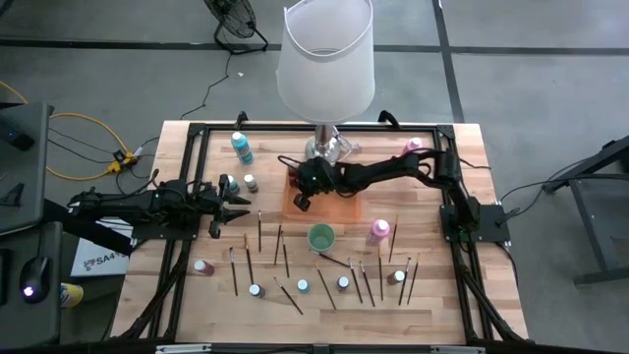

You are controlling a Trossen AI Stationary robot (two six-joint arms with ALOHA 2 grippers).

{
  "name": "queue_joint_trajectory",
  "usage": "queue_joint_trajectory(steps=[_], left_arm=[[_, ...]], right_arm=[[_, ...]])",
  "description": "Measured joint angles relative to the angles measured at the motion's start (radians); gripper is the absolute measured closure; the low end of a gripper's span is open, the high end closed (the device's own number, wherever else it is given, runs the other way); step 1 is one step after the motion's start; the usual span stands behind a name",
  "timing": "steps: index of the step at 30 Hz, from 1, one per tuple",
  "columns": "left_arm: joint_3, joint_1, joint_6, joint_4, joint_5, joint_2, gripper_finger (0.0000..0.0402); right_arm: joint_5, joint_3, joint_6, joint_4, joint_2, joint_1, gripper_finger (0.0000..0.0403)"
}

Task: Pick & Place Paint Supplies
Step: Put the small brown paint bottle into the orange bin

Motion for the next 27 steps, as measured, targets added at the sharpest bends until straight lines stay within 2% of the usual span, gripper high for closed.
queue_joint_trajectory(steps=[11,20,24,27], left_arm=[[0.000,0.000,0.000,0.000,0.000,0.000,0.0275],[0.000,0.000,0.000,0.000,0.000,0.000,0.0275],[0.000,0.000,0.000,0.000,0.000,0.000,0.0275],[0.000,0.000,0.000,0.000,0.000,0.000,0.0275]], right_arm=[[0.156,-0.001,-0.027,0.008,0.009,0.003,0.0400],[0.166,-0.001,-0.050,0.007,0.015,0.003,0.0400],[0.121,-0.001,-0.052,-0.016,0.018,0.004,0.0400],[0.127,-0.001,-0.052,-0.014,0.018,0.005,0.0400]])
